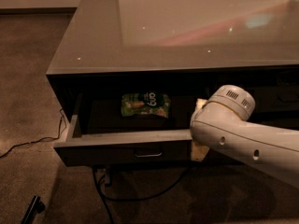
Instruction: Open top drawer
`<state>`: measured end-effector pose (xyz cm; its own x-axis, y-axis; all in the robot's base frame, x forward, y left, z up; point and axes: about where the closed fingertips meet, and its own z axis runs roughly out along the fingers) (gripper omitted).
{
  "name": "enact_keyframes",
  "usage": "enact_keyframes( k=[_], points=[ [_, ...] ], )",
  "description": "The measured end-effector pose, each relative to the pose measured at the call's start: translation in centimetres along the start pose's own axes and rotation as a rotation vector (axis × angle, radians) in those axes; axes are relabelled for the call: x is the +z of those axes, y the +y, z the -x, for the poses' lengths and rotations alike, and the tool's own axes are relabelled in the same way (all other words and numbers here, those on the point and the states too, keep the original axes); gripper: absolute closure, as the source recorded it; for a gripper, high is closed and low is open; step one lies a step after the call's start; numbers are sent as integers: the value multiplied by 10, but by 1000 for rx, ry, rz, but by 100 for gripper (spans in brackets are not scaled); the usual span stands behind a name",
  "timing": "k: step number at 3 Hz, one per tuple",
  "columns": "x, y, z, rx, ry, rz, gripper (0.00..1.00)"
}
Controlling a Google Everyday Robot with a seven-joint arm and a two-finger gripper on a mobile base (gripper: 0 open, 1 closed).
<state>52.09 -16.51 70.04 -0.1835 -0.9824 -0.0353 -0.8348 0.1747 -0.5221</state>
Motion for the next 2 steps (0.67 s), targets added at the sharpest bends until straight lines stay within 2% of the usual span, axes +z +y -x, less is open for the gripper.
enact_keyframes(
  k=[1, 2],
  points=[
    [-1, -1, 2, 1, -8, -5, 0],
    [-8, -6, 5, 0, -38, -41, 0]
  ],
)
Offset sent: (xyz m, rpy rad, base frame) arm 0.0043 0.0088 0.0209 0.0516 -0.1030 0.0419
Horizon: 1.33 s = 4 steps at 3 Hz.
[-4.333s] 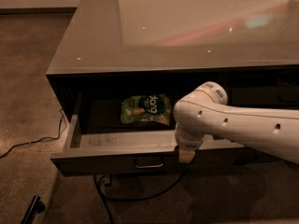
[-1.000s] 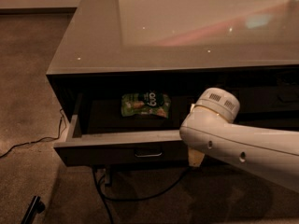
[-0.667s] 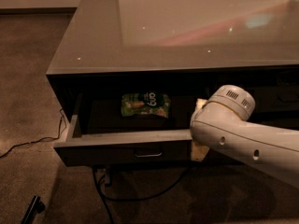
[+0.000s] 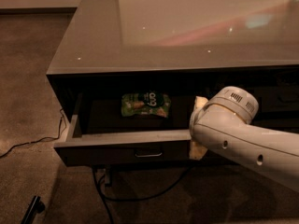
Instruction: Open top drawer
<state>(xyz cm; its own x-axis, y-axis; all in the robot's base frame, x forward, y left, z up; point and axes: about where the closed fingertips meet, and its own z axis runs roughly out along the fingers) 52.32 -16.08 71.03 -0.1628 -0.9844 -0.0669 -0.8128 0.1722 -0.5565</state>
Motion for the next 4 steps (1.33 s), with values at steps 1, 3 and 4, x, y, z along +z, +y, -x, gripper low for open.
enact_keyframes(
  k=[1, 3, 4],
  points=[
    [-9, -9, 11, -8, -33, -58, 14],
    [-6, -18, 27, -18, -61, -107, 61],
    [5, -20, 35, -29, -48, -111, 84]
  ],
)
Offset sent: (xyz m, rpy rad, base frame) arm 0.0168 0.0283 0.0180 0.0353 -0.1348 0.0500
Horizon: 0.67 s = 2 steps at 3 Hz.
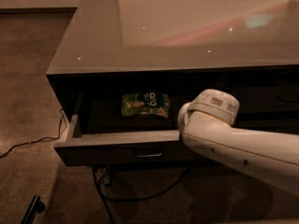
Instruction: Open top drawer
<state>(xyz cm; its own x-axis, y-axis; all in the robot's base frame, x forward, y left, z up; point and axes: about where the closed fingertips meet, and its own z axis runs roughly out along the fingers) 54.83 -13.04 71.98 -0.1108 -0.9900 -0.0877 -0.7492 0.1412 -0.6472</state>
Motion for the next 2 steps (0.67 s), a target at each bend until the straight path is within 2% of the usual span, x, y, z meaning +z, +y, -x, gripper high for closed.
enact_keyframes(
  k=[1, 2],
  points=[
    [19, -4, 9, -21, 19, 0, 100],
    [31, -13, 15, -40, 37, -15, 100]
  ],
)
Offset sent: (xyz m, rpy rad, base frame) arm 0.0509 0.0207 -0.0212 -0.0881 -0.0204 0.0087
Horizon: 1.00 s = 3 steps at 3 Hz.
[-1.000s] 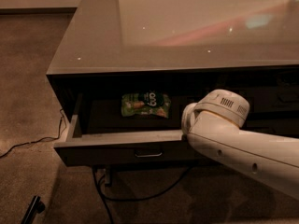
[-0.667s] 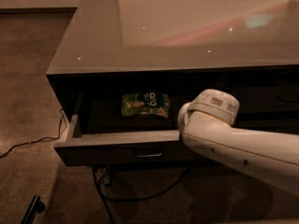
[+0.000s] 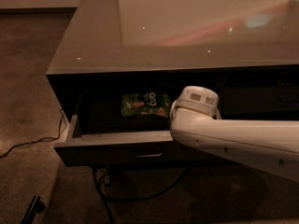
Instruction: Open top drawer
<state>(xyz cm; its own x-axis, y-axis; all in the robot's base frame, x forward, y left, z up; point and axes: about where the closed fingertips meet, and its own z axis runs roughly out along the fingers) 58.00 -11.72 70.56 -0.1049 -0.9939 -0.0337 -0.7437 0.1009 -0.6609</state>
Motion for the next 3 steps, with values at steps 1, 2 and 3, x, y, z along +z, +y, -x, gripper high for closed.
enact_keyframes(
  k=[1, 2, 3],
  points=[
    [13, -7, 6, -29, 21, -5, 100],
    [31, -6, 6, -64, 65, 25, 100],
    [43, -2, 5, -109, 114, 63, 100]
  ],
)
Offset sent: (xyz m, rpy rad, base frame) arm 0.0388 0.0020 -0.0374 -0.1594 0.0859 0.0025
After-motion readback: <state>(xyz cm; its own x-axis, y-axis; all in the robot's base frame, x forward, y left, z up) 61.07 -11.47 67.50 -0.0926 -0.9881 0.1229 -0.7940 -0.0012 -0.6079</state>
